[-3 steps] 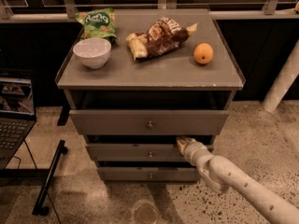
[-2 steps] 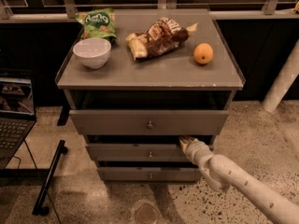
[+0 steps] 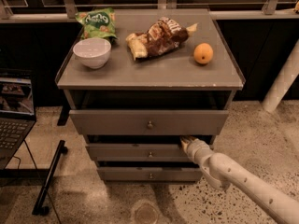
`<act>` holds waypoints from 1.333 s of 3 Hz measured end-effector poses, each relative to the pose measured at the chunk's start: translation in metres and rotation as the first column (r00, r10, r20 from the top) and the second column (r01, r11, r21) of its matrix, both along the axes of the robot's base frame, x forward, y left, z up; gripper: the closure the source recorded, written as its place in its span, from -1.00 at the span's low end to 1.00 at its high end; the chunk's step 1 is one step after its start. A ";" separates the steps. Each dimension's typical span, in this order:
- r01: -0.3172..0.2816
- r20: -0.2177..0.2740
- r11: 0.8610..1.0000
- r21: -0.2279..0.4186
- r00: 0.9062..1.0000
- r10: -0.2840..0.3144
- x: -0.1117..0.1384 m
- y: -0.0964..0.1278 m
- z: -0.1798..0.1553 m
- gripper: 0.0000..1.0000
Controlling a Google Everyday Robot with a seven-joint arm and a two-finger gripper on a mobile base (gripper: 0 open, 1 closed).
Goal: Open middle drawer
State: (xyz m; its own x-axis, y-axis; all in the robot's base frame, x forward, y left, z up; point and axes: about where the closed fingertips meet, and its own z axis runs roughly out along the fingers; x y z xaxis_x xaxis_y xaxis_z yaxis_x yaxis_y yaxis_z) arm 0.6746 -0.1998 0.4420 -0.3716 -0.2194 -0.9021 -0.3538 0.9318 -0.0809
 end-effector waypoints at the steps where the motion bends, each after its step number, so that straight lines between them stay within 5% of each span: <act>1: -0.003 -0.056 1.000 -0.017 0.998 0.002 -0.001 0.001 -0.008 1.00; 2: -0.011 -0.158 1.000 -0.014 0.987 0.009 -0.011 0.002 -0.017 1.00; 4: -0.007 -0.177 1.000 -0.001 0.984 0.007 -0.017 -0.002 -0.011 1.00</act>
Offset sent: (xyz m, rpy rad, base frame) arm -0.0497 -0.0189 -0.0512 0.0014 0.4140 -0.0016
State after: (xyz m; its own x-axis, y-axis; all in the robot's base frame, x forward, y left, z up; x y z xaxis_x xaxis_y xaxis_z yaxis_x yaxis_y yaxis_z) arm 0.6578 -0.2018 0.4309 -0.5240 -0.2240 -0.8217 -0.3694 0.9291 -0.0177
